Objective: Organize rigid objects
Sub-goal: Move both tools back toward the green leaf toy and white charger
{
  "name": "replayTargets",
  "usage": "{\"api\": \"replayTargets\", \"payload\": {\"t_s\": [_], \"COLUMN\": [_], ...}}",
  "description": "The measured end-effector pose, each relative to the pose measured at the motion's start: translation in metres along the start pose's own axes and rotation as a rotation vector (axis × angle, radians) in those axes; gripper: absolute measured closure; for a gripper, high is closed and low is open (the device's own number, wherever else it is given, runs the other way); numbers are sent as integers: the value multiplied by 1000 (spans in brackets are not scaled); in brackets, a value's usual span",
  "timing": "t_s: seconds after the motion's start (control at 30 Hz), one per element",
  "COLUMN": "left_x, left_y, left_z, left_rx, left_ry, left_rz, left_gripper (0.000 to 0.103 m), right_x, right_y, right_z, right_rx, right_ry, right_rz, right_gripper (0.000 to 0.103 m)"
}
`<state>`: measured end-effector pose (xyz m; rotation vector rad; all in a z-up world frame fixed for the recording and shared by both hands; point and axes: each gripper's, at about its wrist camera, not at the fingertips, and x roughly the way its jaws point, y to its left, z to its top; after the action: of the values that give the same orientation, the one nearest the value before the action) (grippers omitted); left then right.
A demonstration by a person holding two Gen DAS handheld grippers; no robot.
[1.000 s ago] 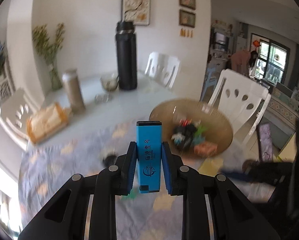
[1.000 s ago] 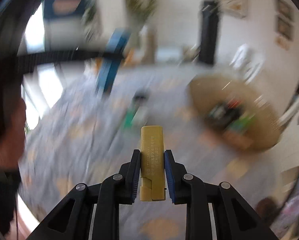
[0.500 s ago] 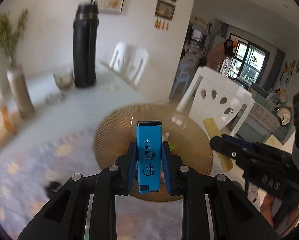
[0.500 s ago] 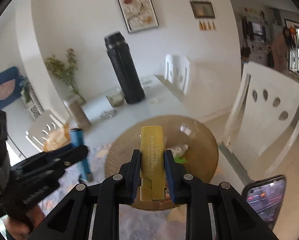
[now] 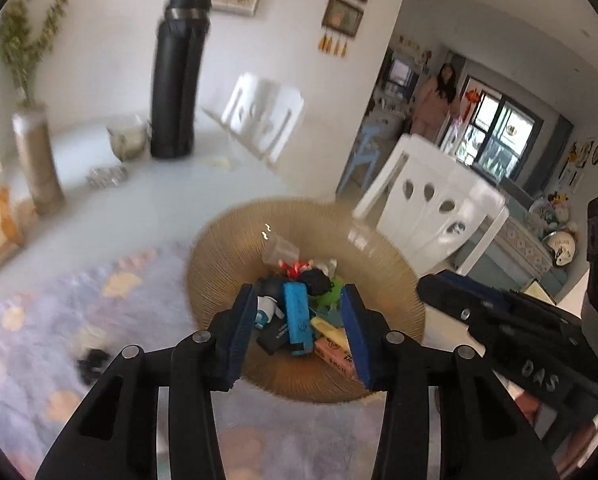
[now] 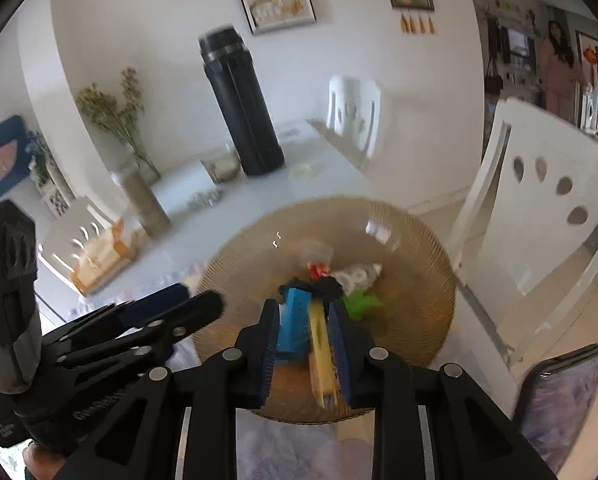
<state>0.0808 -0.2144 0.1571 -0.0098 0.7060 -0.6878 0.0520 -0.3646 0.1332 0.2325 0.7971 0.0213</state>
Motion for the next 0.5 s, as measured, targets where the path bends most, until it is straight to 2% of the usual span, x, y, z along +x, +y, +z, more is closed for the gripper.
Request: {"api": "replayTargets", "payload": {"t_s": [0.1, 0.37, 0.4, 0.5], "left_x": [-53, -178, -188, -213], "left_y": [6, 32, 35, 47], "left_z": [3, -21, -25, -49], "left_rx": [-8, -66, -70, -87], "left_ry": [-88, -258, -272, -299], "left_rz": [25, 158, 177, 267], "left_gripper": [60, 57, 54, 34], "right_x": [-26, -60, -62, -58], "right_y": [13, 55, 63, 83], "right_z": [2, -13, -17, -30], "right_rx": [-34, -103, -115, -147], "right_ry": [-48, -57, -51, -26], "right_rz": [22, 145, 170, 213], "right_gripper": [78, 78, 78, 77]}}
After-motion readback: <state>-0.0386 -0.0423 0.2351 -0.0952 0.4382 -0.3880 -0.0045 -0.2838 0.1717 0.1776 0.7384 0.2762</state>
